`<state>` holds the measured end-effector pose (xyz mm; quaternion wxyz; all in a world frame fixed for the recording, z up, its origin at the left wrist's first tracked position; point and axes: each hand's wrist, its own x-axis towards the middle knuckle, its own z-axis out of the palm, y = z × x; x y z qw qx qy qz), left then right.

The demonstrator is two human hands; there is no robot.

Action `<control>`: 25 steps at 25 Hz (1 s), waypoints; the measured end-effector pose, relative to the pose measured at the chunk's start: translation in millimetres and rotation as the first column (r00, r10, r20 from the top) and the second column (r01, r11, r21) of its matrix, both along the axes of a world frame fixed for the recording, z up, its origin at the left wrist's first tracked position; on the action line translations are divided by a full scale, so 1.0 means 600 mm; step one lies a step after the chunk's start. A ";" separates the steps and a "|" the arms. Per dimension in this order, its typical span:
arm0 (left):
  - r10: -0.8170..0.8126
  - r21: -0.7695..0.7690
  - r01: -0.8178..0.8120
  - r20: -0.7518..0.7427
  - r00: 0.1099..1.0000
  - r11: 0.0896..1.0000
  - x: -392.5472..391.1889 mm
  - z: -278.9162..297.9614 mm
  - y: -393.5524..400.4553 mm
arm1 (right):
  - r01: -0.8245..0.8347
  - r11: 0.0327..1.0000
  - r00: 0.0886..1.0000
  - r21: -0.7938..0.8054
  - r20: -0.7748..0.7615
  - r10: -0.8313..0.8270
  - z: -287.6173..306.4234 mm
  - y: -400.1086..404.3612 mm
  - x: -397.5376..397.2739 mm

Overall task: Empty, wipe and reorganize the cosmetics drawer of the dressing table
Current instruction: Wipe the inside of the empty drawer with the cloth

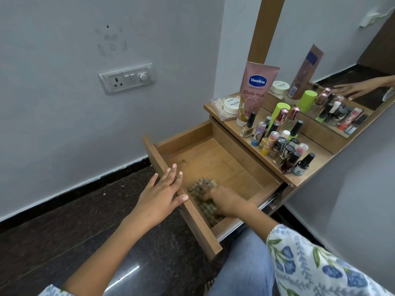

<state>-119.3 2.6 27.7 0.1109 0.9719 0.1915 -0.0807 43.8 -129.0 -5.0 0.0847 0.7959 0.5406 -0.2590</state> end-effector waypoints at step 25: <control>-0.020 0.001 0.020 0.015 1.000 1.000 -0.004 0.008 -0.004 | -0.092 0.993 0.992 0.072 -0.079 0.098 -0.027 0.078 0.008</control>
